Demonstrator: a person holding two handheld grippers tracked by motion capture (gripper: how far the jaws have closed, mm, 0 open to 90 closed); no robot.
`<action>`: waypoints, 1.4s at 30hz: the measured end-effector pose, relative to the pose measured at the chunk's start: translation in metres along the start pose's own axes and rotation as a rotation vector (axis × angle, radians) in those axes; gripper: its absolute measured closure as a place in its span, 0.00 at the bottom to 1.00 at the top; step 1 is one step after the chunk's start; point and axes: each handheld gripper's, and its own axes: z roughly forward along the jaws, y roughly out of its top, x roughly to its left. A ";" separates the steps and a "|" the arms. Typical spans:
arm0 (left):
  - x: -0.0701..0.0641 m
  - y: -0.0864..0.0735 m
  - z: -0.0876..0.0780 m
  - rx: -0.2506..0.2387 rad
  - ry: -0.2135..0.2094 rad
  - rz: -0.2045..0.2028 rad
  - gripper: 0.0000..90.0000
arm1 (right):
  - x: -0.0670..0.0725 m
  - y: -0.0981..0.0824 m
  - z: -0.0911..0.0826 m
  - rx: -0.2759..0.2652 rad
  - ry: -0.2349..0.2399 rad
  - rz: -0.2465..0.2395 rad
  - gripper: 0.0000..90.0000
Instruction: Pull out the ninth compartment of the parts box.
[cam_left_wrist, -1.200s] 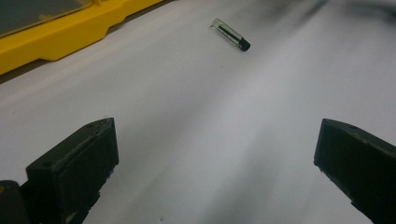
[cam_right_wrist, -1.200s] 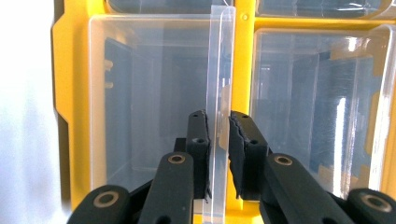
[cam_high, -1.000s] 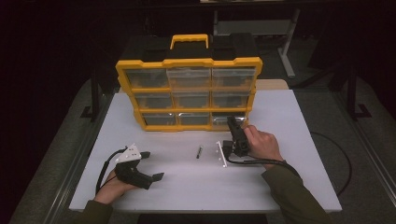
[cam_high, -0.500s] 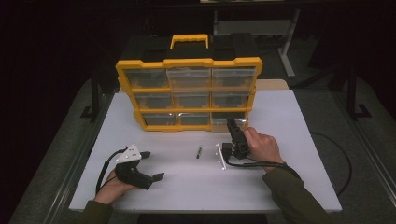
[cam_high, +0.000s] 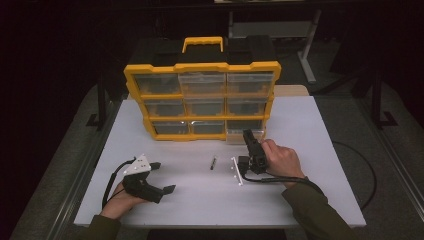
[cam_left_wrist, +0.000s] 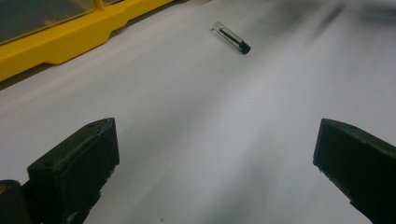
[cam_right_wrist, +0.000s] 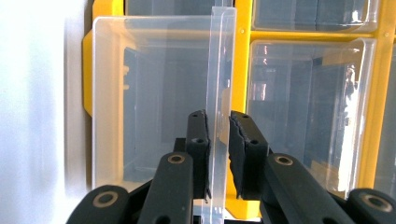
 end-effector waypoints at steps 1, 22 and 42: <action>0.000 0.000 0.000 0.000 0.001 0.003 0.00 | 0.000 0.000 -0.001 0.001 0.000 0.000 0.86; 0.000 0.000 -0.001 0.000 0.000 0.007 0.00 | 0.000 0.003 -0.015 -0.005 0.007 -0.006 0.86; -0.001 0.000 -0.001 -0.004 0.002 0.006 0.00 | 0.001 0.004 -0.033 -0.021 0.006 -0.011 0.86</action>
